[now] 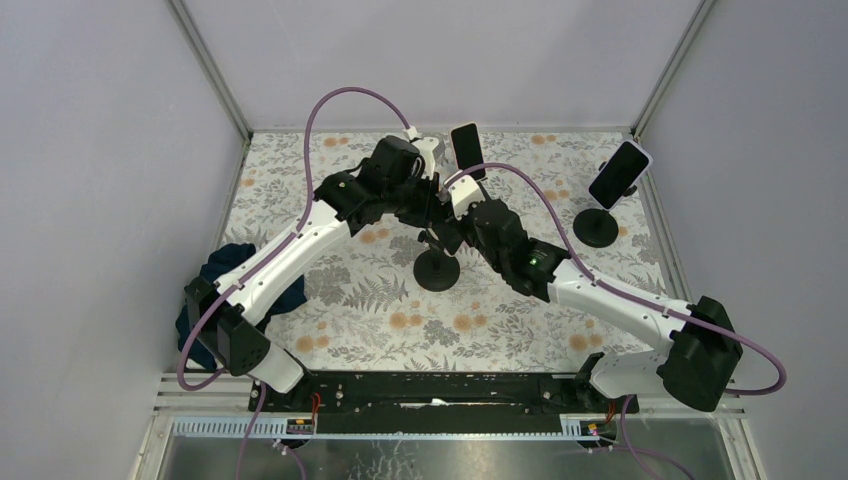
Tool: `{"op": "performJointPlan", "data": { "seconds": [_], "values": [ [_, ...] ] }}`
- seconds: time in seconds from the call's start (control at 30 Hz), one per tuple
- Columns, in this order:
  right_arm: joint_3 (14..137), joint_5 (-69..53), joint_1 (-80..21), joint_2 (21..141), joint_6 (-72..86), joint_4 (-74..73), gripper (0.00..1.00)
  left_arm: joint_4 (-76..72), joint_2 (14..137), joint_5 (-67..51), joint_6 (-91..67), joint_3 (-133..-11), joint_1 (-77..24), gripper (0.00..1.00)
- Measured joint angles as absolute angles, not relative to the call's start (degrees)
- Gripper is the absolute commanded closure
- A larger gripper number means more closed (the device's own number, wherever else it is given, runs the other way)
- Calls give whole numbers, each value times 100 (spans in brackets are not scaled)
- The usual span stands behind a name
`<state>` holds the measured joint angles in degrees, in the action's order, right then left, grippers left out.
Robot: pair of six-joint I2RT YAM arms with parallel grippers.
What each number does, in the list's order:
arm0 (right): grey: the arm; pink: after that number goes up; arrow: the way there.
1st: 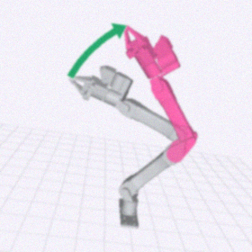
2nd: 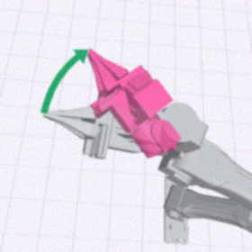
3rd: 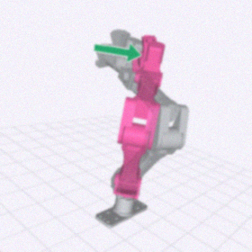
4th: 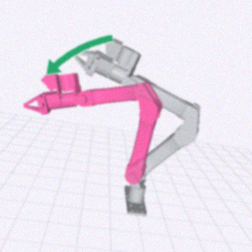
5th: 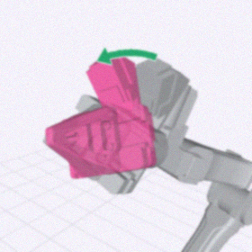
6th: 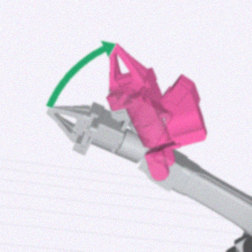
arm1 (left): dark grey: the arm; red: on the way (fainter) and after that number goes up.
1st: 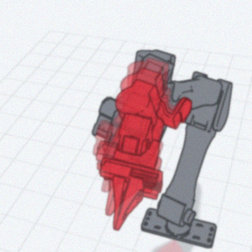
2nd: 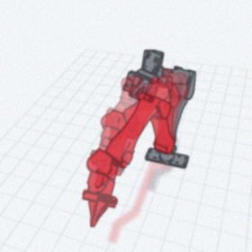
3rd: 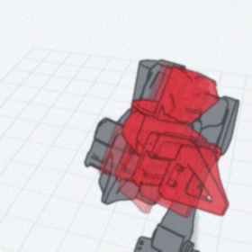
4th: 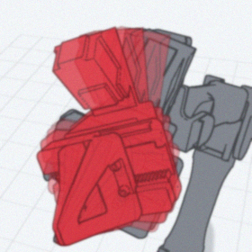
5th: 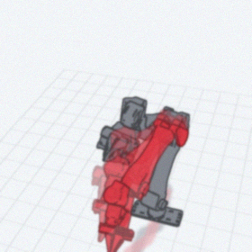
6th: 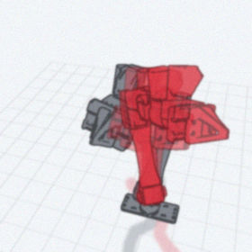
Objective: Place the phone on the phone stand
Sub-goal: Install the phone on the phone stand.
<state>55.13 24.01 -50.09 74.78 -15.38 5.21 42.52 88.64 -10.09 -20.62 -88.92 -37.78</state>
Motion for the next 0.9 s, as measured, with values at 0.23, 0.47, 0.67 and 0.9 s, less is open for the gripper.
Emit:
{"op": "performJointPlan", "data": {
  "seconds": [0.23, 0.47, 0.67, 0.9],
  "values": [
    [5544, 2180, -4921, 7478, -1487, 458, 73, 4237, 8831, -1013, -2045, -8853, -3767, 100],
    [5603, 1754, -4718, 7472, -1382, 364, 70, 4209, 8820, -1033, -2045, -8831, -3743, 100],
    [5610, 1686, -4670, 7472, -1365, 353, 73, 4193, 8820, -1035, -2047, -8827, -3739, 100],
    [5607, 1708, -4674, 7474, -1487, 370, 84, 4174, 8827, -1037, -2047, -8827, -3741, 100]
  ]
}}
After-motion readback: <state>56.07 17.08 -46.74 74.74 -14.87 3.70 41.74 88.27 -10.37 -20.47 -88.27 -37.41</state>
